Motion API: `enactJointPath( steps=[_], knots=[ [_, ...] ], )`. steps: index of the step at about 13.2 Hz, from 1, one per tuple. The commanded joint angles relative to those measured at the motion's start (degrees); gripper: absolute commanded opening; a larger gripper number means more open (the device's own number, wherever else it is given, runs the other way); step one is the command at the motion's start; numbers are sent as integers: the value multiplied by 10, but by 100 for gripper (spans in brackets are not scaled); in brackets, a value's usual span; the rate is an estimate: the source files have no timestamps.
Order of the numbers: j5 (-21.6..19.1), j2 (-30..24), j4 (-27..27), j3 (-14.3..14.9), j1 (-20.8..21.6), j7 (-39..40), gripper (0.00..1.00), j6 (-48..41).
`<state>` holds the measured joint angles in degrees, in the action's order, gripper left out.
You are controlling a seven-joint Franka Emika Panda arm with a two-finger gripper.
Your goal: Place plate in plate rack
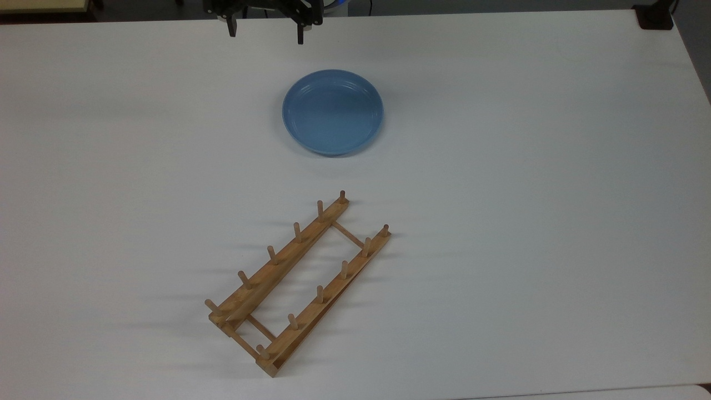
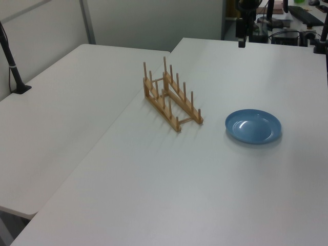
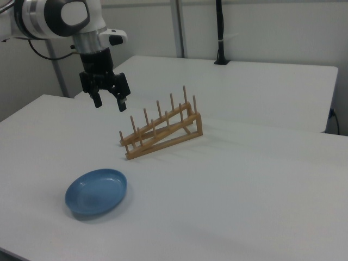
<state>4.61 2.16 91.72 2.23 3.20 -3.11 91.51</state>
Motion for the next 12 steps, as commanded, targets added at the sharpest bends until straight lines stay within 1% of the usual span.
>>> enactJointPath(
  steps=[1, 4, 8, 10, 11, 12],
  knots=[
    [-5, -7, 6, 3, -2, 7, 100, 16],
    [-1, 7, 16, 3, -11, 90, 100, 16],
    [4, 38, 33, 3, -14, 224, 100, 17],
    [8, 58, 44, 3, -14, 263, 100, 28],
    [8, 65, 58, 3, -13, 272, 100, 45],
    [9, 72, 86, 3, -9, 275, 99, 80]
  ],
)
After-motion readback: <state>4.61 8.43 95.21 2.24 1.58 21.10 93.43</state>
